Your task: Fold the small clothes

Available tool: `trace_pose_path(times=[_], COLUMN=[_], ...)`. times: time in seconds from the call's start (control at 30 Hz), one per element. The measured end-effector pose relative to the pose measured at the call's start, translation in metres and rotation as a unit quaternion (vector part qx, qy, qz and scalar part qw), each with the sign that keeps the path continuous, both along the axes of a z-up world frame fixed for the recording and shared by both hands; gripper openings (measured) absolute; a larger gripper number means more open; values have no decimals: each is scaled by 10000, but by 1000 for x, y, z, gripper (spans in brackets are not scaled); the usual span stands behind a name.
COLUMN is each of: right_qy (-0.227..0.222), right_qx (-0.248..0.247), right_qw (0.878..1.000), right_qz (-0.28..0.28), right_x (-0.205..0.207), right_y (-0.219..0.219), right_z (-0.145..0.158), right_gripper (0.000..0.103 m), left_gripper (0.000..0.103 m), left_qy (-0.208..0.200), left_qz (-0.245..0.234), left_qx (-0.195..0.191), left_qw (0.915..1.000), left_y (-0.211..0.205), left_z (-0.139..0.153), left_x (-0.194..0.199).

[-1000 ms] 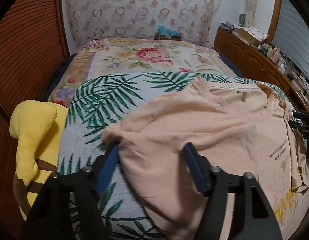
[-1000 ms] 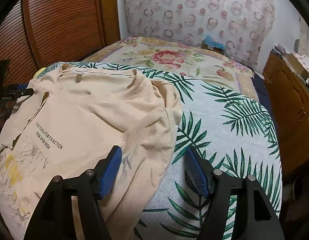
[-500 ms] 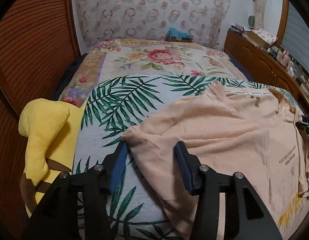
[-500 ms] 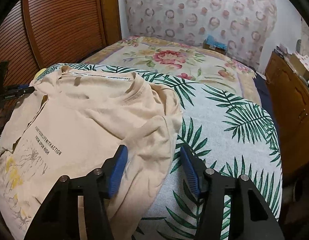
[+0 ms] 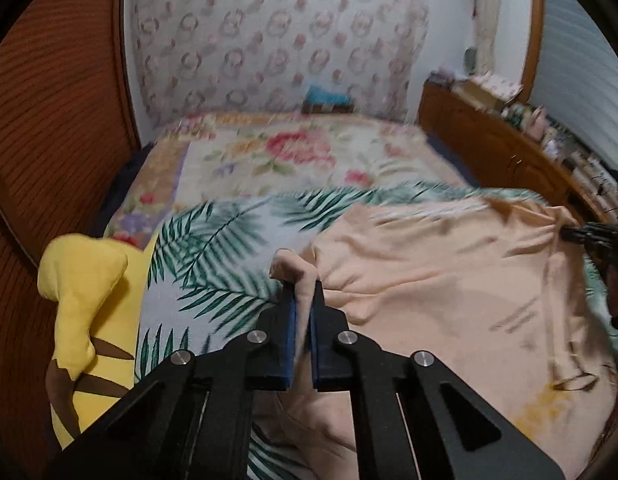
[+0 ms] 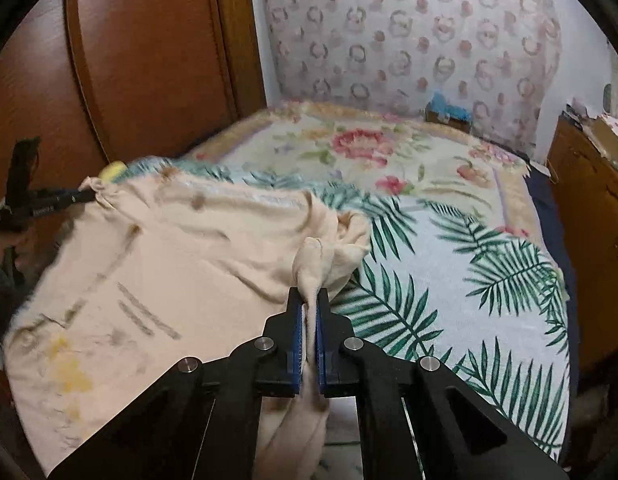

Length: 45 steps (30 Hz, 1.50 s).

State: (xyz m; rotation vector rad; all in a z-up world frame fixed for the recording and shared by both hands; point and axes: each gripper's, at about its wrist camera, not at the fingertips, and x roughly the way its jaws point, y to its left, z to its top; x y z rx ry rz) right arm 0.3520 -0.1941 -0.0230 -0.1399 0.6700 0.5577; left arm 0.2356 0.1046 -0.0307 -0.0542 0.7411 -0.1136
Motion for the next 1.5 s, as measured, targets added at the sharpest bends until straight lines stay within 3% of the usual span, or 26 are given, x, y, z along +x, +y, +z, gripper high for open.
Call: trace_pose_path(times=[0.23,0.33,0.67,0.83,1.03,1.23,1.33,1.43,1.5], right_qy=[-163,-200,-299,-97,340,618,675,696,680], right_qx=[489,554,485,450,242,80,-98,-111,-119], right_qw=[9986,9982,9984,9989,9991,9980,9976,9974,9975], right_qz=[69,84,-44,-36,-15,-132,-153,-152,-162], right_x=[-74,-112,-246,-293,-315,-309,-306,-304,-297], right_y=[-24,-43,-84,-96,-104,-102,-96,-93,-90], right_z=[24,27,25,25,17,4,2,8,8], right_gripper=[5,5,5,5,5,5,5,5,5], left_gripper=[6,6,6,6,6,11,22,42,48], left_qy=[-516,-656,-777,-717,-289,-62,-147,-257,-288], left_qz=[-298,-356,-441,-504,-480,-422,-482,-484,-509], left_qx=[-284,-235,-322,-221,-136,-272,-311,-247,-233], left_qw=[9978,9969,9955,9959,9983,9987,9982,9982,9980], left_y=[-18,-21,-18,-23,-28,-23,-23,-24,-24], left_z=[40,49,52,51,24,8,14,23,27], left_x=[-77,-116,-226,-264,-275,-277,-280,-281,-278])
